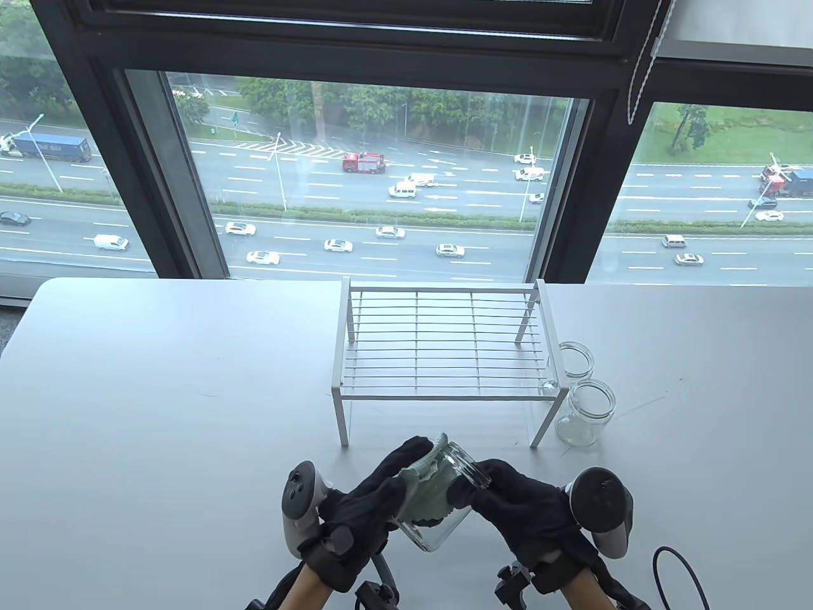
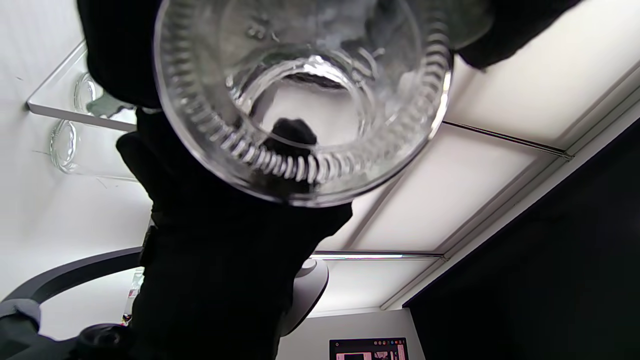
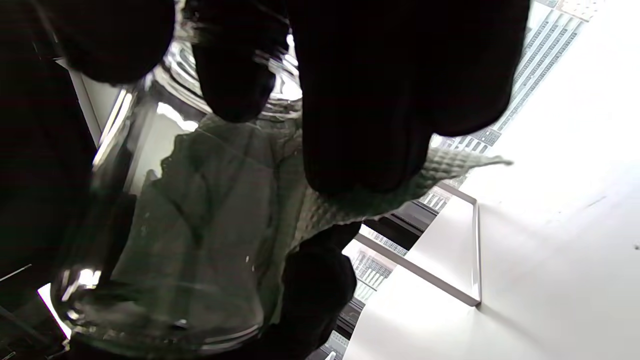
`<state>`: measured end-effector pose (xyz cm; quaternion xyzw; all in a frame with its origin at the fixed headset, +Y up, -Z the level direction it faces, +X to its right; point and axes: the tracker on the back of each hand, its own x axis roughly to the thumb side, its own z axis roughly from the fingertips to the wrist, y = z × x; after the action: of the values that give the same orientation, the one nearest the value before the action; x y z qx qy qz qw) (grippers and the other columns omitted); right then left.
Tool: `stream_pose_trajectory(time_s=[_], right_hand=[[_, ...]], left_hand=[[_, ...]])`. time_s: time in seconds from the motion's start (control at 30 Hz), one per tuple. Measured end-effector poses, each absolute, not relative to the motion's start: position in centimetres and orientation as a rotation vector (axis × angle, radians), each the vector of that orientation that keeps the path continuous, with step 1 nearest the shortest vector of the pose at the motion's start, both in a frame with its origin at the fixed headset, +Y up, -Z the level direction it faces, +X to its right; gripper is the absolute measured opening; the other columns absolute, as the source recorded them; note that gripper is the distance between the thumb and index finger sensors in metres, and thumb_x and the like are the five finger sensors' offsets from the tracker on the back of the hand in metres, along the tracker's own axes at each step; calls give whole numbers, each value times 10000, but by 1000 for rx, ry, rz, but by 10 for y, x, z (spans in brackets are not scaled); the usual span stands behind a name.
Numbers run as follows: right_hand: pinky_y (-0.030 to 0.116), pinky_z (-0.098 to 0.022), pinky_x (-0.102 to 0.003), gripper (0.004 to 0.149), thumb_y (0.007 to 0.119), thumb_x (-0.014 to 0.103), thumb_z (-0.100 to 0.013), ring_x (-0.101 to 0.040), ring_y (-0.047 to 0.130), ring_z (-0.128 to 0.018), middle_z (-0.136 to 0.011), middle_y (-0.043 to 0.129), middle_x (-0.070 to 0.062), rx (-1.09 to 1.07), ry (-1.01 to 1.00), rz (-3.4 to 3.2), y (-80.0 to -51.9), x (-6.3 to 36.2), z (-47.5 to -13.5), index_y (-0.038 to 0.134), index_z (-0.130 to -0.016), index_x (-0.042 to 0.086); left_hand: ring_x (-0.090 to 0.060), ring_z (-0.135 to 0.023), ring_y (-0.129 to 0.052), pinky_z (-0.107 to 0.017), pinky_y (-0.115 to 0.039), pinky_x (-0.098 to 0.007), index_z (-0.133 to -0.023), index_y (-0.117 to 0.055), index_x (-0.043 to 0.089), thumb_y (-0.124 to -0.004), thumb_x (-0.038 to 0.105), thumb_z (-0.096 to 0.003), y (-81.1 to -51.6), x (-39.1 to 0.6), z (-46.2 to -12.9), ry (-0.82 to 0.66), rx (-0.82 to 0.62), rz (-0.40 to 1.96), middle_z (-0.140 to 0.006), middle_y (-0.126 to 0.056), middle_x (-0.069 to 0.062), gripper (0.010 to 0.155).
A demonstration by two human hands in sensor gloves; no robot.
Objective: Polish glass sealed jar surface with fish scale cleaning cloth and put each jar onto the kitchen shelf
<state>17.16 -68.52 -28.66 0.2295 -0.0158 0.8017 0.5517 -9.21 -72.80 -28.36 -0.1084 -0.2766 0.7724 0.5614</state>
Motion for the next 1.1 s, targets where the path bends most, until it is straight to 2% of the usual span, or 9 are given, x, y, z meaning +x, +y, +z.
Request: stream_pose_trajectory(time_s=[0.1,0.23,0.53,0.63,0.77,0.83,0.9,0.97,1.1], right_hand=[[849,-435,-474,546,759,616,-366,-304,1061,-527,-660,1062,-146,477,-50,1949,-686,173,-286,834,-804,299],[882,-355,-430,578,721,647,-361,-250,1094,-408,-536,1106,-108,345,-132,2109,-688,172,-283,855,-774,267],[892,-313,-411,587,730,681,-360,-227,1102,-341,-464,1117,-91,165,-90,2179,-689,169,-276,872,-752,268],[887,-366,-406,734,759,682,-374,-213,1087,-421,-541,1085,-45,240,20,2051,-694,172,-282,716,-954,234],[850,-431,-460,703,848,564,-391,-273,1055,-510,-621,1053,-84,482,284,1655,-698,168,-293,678,-1002,260],[838,-446,-475,677,882,519,-390,-288,1045,-532,-642,1049,-74,569,305,1660,-695,166,-295,701,-991,266],[849,-440,-463,683,874,598,-348,-267,1054,-526,-628,1060,-38,632,173,1818,-689,169,-294,759,-949,295],[848,-447,-463,636,822,661,-339,-269,1052,-538,-645,1060,-44,646,8,2015,-682,173,-289,828,-886,335],[833,-477,-476,570,785,692,-328,-293,1031,-601,-718,1038,-77,625,-84,2044,-684,173,-287,899,-776,359]], left_hand=[[-584,-925,-731,-521,-853,-576,-1130,-551,452,-660,661,-552,-728,-91,-282,-625,-186,1748,-1196,-453,-256,624],[-602,-922,-702,-499,-854,-589,-1122,-571,447,-675,654,-542,-718,-93,-280,-649,-67,1462,-1197,-437,-259,624],[-584,-870,-772,-446,-890,-566,-1066,-650,453,-753,659,-501,-710,-87,-273,-682,185,1150,-1163,-545,-240,611],[-563,-854,-813,-433,-920,-539,-1064,-650,451,-752,665,-507,-716,-93,-279,-614,159,1323,-1154,-572,-232,605],[-576,-846,-813,-428,-917,-539,-1086,-634,425,-747,662,-528,-731,-97,-287,-532,-148,1892,-1153,-571,-253,617],[-569,-852,-816,-438,-924,-523,-1103,-608,423,-724,673,-547,-736,-93,-288,-577,-295,1999,-1158,-565,-255,620],[-567,-880,-785,-465,-918,-515,-1118,-572,427,-702,678,-565,-738,-88,-287,-621,-387,2018,-1173,-518,-254,622],[-570,-868,-795,-453,-924,-512,-1117,-586,425,-705,691,-555,-739,-87,-286,-590,-387,2015,-1169,-526,-261,633],[-569,-881,-779,-471,-912,-505,-1124,-567,445,-686,748,-536,-736,-89,-286,-626,-355,1902,-1185,-489,-262,672]])
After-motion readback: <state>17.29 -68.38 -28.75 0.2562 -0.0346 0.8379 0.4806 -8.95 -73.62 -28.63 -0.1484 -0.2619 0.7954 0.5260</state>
